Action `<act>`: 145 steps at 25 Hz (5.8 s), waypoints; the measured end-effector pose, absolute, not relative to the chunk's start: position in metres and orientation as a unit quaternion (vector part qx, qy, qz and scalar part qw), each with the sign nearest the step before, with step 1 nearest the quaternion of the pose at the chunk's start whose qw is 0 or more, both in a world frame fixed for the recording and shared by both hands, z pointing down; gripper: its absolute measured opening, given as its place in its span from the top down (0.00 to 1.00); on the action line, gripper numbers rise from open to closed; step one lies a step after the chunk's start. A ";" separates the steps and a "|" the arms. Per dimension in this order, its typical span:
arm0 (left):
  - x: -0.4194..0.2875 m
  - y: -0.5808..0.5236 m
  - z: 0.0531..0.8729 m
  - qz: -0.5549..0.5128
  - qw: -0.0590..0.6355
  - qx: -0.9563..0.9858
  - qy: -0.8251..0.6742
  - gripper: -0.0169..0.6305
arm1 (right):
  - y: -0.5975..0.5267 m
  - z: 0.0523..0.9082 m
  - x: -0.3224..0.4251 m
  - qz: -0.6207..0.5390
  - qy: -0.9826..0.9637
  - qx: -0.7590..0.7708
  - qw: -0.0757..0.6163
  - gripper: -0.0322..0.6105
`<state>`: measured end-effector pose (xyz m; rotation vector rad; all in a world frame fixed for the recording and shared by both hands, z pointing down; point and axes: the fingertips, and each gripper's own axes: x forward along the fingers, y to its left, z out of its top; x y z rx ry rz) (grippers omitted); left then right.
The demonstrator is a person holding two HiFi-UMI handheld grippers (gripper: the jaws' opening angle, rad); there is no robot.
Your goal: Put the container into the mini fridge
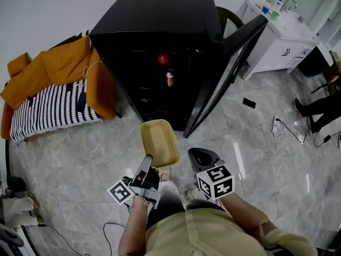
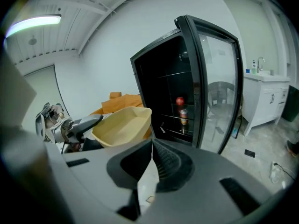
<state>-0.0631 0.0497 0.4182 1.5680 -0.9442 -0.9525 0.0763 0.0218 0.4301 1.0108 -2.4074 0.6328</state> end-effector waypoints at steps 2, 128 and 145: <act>-0.069 0.037 0.423 -0.397 0.515 0.652 -0.389 0.58 | 0.013 0.433 0.072 0.232 -0.869 0.371 0.230 0.90; -0.086 -0.277 0.575 -0.343 0.524 0.650 -0.430 0.48 | -0.109 0.547 0.036 0.312 -0.778 0.491 0.238 0.90; -0.110 -0.178 0.531 -0.347 0.479 0.655 -0.470 0.90 | -0.097 0.518 0.042 0.300 -0.796 0.485 0.203 0.90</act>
